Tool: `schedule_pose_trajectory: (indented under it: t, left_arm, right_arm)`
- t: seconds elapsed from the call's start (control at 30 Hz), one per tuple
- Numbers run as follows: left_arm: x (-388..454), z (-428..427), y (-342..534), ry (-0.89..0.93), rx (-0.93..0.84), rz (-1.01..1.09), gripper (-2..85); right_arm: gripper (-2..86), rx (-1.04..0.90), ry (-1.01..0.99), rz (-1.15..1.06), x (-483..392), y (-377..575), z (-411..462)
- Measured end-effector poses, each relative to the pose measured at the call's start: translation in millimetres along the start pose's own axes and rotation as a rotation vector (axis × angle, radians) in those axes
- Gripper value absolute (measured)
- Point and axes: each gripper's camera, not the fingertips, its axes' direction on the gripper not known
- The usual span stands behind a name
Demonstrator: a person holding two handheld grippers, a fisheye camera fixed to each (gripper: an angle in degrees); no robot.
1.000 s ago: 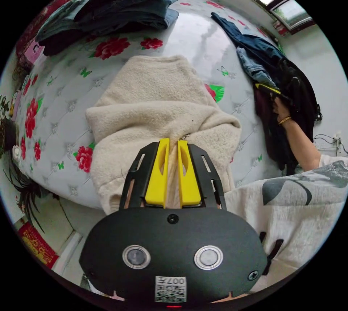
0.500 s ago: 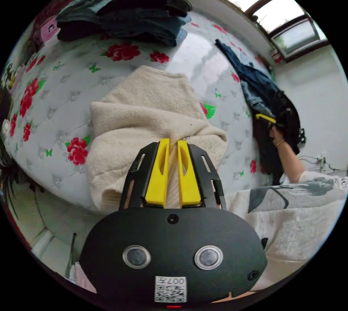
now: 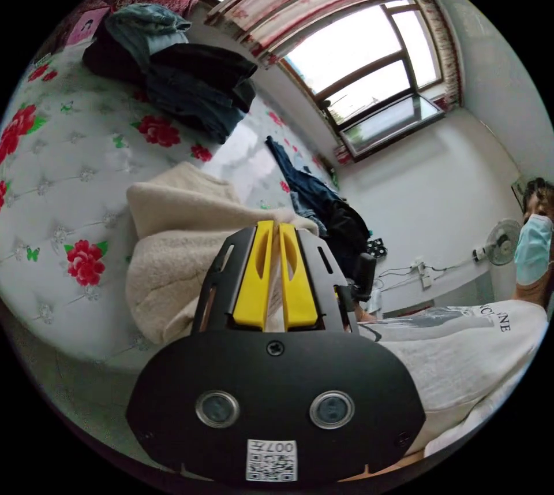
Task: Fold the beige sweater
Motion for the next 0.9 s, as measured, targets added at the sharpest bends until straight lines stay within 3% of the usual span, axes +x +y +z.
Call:
schedule_pose_trajectory:
  t: [0.17, 0.27, 0.4, 0.53, 0.7, 0.9]
  left_arm:
    - [18, -32, 15, 0.182, 0.068, 0.072, -0.9]
    - [31, -75, 25, 0.077, 0.116, 0.133, -0.9]
    - [34, -153, 61, -0.032, 0.226, 0.110, -1.0]
    - [71, -196, 88, 0.062, 0.336, 0.189, -0.9]
    - [186, -211, 101, 0.114, 0.426, 0.435, -1.0]
    - [287, -221, 115, 0.090, 0.501, 0.627, -0.9]
  right_arm:
    - [13.5, -0.155, 0.134, -0.117, -61, -38, 62]
    - [10.3, -0.213, 0.253, -0.125, -80, -46, 56]
    - [8.4, 0.043, 0.316, -0.156, -114, -38, -59]
    - [8.1, 0.318, 0.422, -0.283, -174, -23, -178]
    - [8.0, 0.561, 0.545, -0.432, -242, -8, -254]
    - [8.0, 0.805, 0.492, -0.554, -289, 32, -323]
